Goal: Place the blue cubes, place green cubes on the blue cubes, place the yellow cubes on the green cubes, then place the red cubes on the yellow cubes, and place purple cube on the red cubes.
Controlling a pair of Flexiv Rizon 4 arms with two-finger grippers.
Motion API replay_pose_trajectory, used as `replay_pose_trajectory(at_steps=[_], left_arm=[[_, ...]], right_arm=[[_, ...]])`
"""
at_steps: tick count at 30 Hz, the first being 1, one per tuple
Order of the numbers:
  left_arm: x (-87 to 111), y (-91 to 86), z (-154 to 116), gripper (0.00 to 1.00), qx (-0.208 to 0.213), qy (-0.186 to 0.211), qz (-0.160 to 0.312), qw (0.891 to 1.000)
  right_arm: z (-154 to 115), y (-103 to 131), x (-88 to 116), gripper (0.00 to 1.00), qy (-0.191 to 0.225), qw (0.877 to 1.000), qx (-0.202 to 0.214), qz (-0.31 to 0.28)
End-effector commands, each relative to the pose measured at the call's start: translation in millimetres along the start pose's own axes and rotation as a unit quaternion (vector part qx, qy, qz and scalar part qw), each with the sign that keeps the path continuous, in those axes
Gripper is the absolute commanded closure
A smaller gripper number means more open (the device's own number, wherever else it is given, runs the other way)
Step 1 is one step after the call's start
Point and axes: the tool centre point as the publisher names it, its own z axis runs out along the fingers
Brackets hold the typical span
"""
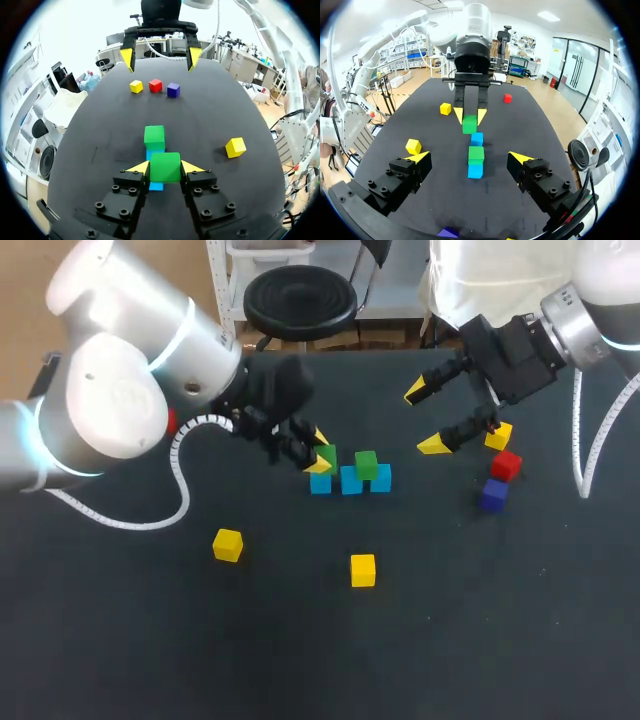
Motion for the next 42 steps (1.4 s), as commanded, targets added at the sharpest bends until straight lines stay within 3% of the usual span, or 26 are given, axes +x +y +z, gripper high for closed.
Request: replay_pose_trajectory(at_steps=[1, 18, 42], left_arm=[[-1.0, -2.1, 3.6, 1.0, -0.004, 0.006, 0.007, 1.0], [9.5, 2.7, 15.3, 1.0, -0.02, 0.0, 0.023, 1.0], [2.7, 7.5, 24.7, 1.0, -0.015, 0.008, 0.043, 0.999]], right_arm=[[0.1, 0.1, -0.2, 0.0, 0.0, 1.0, 0.0, 0.0], [0.1, 0.1, -0.2, 0.0, 0.0, 1.0, 0.0, 0.0], [0.1, 0.1, -0.2, 0.0, 0.0, 1.0, 0.0, 0.0]])
